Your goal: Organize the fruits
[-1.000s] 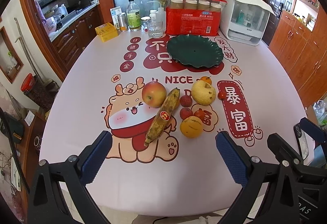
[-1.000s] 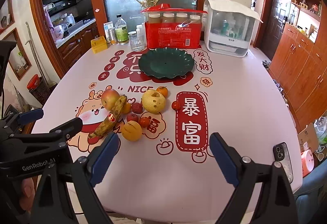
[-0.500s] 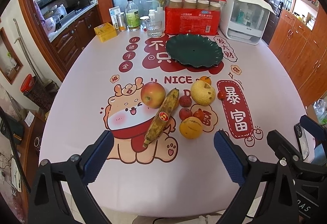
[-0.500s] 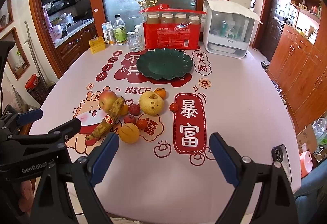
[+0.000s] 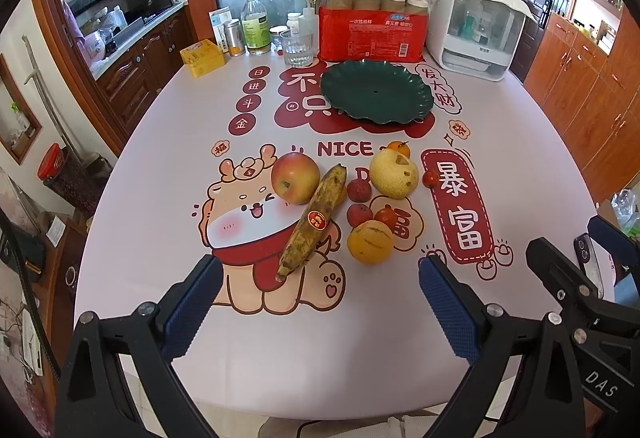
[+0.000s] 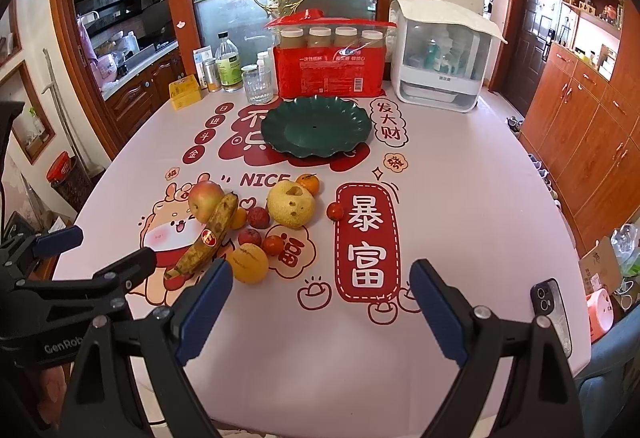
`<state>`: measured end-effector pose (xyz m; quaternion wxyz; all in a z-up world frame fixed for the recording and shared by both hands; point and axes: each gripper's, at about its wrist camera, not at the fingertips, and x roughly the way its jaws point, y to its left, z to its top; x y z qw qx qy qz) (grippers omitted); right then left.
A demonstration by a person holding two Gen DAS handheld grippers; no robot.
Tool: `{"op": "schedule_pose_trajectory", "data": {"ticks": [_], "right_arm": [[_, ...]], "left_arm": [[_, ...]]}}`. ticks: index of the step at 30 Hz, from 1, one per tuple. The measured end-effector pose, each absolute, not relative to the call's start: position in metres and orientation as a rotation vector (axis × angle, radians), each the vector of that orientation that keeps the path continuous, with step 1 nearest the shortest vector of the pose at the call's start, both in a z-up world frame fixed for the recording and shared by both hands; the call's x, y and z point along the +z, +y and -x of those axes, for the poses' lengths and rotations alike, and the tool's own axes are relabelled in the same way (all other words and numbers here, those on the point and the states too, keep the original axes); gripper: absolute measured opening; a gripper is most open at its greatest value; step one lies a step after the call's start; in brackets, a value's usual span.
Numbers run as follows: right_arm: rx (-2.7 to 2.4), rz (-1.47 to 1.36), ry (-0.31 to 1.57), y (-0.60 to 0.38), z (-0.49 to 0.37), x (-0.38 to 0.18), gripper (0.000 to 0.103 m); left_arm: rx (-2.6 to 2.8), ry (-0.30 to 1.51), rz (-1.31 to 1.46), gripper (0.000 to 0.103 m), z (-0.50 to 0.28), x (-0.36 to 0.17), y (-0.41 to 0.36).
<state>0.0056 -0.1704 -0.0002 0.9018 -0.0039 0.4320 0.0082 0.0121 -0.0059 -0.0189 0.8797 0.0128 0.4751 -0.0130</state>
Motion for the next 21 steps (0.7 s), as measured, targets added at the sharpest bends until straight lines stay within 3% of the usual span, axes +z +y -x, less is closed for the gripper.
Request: {"op": "schedule_pose_trajectory", "data": {"ticks": [21], "right_arm": [[0.049, 0.013, 0.888, -0.17, 0.002, -0.002, 0.091]], "left_arm": [[0.007, 1.004, -0.006, 0.098, -0.004, -0.009, -0.005]]}}
